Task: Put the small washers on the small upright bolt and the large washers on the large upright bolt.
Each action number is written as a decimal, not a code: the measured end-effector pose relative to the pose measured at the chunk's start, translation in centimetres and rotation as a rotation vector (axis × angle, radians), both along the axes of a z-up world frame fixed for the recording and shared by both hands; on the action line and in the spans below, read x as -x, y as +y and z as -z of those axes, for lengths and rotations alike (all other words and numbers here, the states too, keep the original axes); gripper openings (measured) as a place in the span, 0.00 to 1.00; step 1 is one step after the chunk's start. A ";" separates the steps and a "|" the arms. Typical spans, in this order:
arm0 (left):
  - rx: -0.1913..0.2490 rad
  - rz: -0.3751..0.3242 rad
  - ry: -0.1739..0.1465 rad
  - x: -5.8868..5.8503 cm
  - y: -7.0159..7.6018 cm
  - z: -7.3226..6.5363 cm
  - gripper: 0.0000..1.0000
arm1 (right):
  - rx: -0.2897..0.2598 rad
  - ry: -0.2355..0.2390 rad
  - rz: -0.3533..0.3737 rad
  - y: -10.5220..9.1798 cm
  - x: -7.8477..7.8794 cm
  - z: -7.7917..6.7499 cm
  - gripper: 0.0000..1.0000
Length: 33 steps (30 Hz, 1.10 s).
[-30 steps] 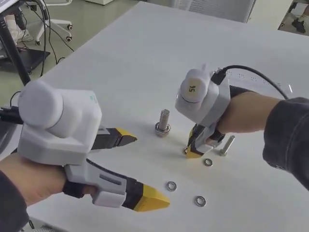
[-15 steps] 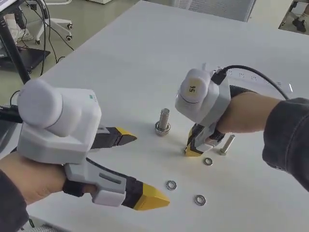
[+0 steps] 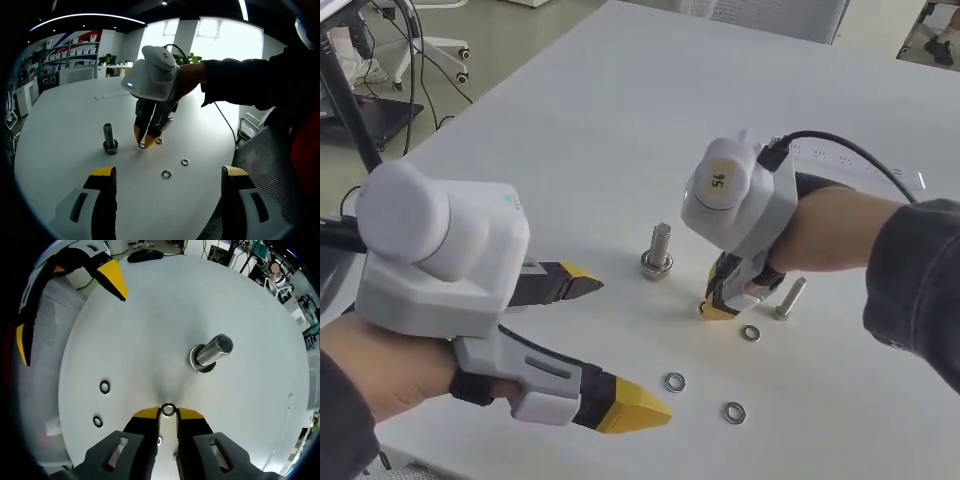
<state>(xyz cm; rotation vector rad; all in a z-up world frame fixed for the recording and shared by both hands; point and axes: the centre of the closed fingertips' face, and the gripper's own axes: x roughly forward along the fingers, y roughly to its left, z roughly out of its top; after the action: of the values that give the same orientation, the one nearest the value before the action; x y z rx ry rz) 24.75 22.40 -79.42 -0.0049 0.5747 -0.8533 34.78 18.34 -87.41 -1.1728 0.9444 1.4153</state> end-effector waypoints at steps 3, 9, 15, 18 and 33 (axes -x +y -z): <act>-0.002 0.002 0.000 0.1 0.0 0.0 0.86 | -0.002 0.001 0.001 0.0 0.1 -0.1 0.14; -0.001 0.003 -0.002 0.1 0.0 0.0 0.86 | -0.004 -0.004 0.003 -0.2 0.4 -0.7 0.14; -0.003 0.005 -0.004 0.0 0.0 -0.1 0.86 | -0.010 -0.007 0.004 -0.3 0.6 -1.6 0.14; -0.003 0.005 -0.005 0.0 0.0 -0.1 0.86 | -0.015 -0.011 0.008 -0.3 0.5 -1.8 0.14; -0.005 0.018 -0.005 0.3 -0.3 -0.1 0.86 | -0.036 -0.042 0.027 -1.4 0.6 -4.4 0.14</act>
<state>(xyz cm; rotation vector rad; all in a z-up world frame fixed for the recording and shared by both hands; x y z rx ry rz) 24.47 22.15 -79.34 0.0068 0.5731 -0.8695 34.17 16.91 -83.01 -1.1549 0.8985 1.3755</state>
